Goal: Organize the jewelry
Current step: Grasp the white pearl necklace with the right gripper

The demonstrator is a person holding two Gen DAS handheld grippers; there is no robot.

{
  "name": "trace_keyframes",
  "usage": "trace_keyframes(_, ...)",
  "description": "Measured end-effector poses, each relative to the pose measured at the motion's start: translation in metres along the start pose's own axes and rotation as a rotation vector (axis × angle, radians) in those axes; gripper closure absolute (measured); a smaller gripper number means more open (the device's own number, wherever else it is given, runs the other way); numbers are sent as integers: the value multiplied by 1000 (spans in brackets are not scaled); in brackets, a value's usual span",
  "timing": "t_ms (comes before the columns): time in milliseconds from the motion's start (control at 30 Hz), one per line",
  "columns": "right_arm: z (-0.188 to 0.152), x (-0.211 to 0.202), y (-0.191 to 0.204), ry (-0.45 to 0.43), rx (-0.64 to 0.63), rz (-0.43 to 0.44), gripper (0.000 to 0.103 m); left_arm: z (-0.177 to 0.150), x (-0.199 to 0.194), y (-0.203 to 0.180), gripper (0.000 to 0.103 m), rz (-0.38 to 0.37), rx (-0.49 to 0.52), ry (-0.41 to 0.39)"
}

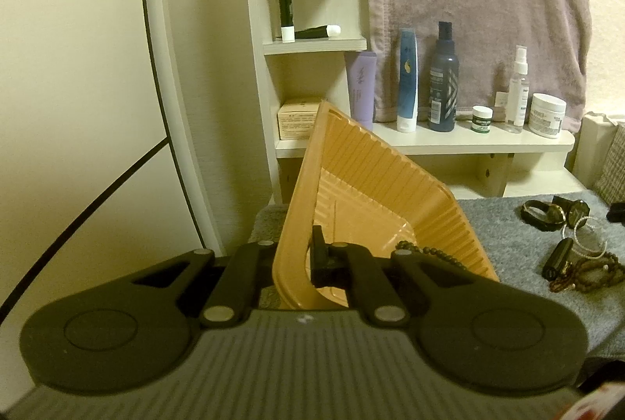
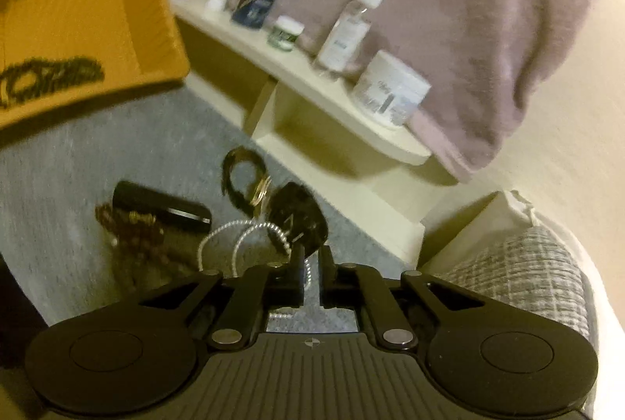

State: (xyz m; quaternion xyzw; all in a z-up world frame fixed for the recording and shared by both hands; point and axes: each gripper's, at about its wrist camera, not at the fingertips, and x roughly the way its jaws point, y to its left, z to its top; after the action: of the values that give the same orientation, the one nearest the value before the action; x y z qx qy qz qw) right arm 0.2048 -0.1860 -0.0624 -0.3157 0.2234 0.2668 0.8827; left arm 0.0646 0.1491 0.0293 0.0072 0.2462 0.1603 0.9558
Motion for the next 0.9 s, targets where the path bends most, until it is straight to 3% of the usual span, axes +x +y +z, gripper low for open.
trace_keyframes(400,-4,38,10,52,-125,42,95,0,-1,-1,98,4,1,1)
trace_keyframes(500,-4,41,14,54,-167,45,100,0,-2,0,98,5,0,3)
trace_keyframes(900,2,0,17,-31,-169,-25,101,0,-2,0,98,7,2,3)
